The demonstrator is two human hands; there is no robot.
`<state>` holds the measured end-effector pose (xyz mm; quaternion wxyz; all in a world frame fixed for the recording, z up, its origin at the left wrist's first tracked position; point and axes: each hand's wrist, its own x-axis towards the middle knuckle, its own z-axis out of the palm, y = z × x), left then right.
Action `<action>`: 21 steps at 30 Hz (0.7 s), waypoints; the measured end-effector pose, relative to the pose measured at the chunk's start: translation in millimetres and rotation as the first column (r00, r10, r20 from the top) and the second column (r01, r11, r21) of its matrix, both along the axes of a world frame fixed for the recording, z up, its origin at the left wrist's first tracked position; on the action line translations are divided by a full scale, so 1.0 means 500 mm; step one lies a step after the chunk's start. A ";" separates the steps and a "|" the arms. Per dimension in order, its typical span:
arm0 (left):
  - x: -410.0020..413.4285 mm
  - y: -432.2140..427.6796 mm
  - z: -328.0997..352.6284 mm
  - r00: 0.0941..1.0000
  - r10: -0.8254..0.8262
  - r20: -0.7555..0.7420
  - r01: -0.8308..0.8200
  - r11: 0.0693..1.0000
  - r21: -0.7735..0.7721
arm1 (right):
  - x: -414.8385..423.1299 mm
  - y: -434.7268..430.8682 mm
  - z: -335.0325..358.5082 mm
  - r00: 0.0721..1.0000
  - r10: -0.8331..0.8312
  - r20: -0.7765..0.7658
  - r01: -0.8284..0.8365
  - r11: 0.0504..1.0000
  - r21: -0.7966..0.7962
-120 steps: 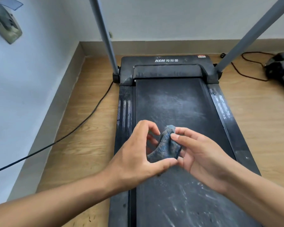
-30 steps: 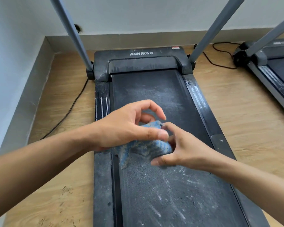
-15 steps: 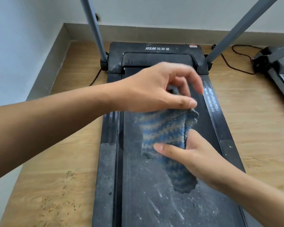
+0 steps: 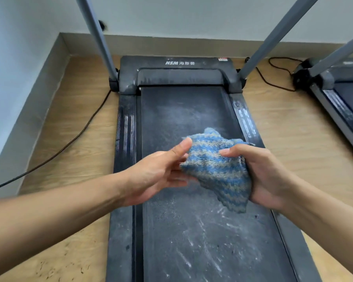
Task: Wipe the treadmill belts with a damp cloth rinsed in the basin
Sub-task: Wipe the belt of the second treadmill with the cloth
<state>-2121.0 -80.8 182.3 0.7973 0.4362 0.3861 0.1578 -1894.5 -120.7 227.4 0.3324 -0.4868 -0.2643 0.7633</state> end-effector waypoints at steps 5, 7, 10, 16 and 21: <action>-0.001 -0.006 -0.007 0.968 0.250 0.022 -0.249 0.945 0.214 | 0.002 0.004 -0.005 0.994 0.065 0.091 -0.072 0.995 0.075; -0.007 0.001 -0.006 0.938 0.343 0.052 -0.346 0.916 0.204 | 0.008 0.008 -0.014 0.984 0.042 0.171 -0.058 0.995 0.087; -0.022 0.017 -0.007 0.903 0.429 -0.004 -0.416 0.877 0.242 | 0.026 0.018 -0.030 0.969 -0.075 0.233 0.061 0.996 0.065; -0.043 0.029 -0.018 0.872 0.483 -0.077 -0.427 0.828 0.365 | 0.041 0.025 -0.047 0.938 -0.166 0.304 0.131 0.982 0.133; -0.058 0.042 -0.015 0.886 0.461 -0.039 -0.420 0.837 0.349 | 0.039 0.021 -0.053 0.912 -0.260 0.317 0.177 0.947 0.270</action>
